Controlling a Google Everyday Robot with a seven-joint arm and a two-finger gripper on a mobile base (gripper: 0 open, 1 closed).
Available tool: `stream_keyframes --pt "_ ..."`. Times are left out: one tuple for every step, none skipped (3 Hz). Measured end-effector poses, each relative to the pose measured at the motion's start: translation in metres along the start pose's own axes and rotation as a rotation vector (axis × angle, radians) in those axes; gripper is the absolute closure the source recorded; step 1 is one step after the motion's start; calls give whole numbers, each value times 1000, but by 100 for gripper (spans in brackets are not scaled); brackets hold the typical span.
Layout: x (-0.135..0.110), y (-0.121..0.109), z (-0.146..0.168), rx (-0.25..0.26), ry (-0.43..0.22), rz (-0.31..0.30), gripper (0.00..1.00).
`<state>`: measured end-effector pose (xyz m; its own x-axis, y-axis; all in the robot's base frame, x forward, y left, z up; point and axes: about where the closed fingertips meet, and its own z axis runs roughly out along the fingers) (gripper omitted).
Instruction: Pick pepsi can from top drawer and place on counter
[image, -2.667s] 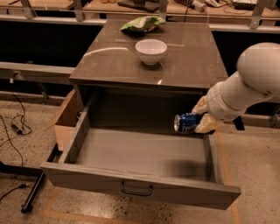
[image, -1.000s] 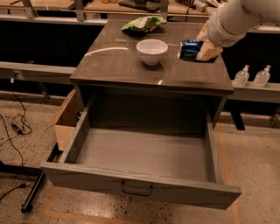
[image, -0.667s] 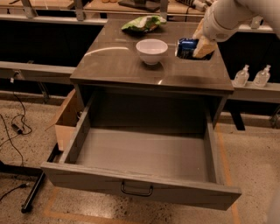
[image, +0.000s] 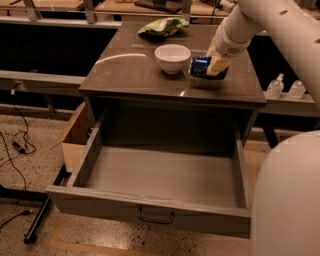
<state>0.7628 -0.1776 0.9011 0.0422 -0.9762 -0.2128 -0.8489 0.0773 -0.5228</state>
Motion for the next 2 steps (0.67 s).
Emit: stream_keyframes --pt "-1 -1 23 -24 3 30 84" --pt "-1 -2 34 -33 11 55 61"
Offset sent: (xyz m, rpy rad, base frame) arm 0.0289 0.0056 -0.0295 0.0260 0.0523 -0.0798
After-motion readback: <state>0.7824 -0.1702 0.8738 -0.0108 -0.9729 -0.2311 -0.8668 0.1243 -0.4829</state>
